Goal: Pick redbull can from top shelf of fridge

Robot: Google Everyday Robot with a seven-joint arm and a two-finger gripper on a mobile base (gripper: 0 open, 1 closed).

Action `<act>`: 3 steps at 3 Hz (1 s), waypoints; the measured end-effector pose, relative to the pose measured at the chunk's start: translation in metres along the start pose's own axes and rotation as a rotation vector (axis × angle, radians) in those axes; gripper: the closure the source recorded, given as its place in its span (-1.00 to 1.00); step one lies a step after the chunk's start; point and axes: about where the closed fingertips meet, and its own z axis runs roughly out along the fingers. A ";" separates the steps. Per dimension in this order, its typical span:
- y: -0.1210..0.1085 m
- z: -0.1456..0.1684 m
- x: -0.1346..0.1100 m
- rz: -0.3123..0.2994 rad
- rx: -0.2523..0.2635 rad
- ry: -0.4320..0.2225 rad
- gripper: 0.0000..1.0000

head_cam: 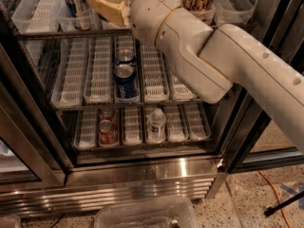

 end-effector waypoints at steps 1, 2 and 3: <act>0.010 -0.007 -0.002 0.002 -0.027 0.006 1.00; 0.022 -0.017 -0.001 0.013 -0.063 0.022 1.00; 0.031 -0.028 0.002 0.032 -0.089 0.043 1.00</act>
Offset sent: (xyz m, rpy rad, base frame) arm -0.0389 -0.0053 -0.0221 -0.0611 0.0527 0.0882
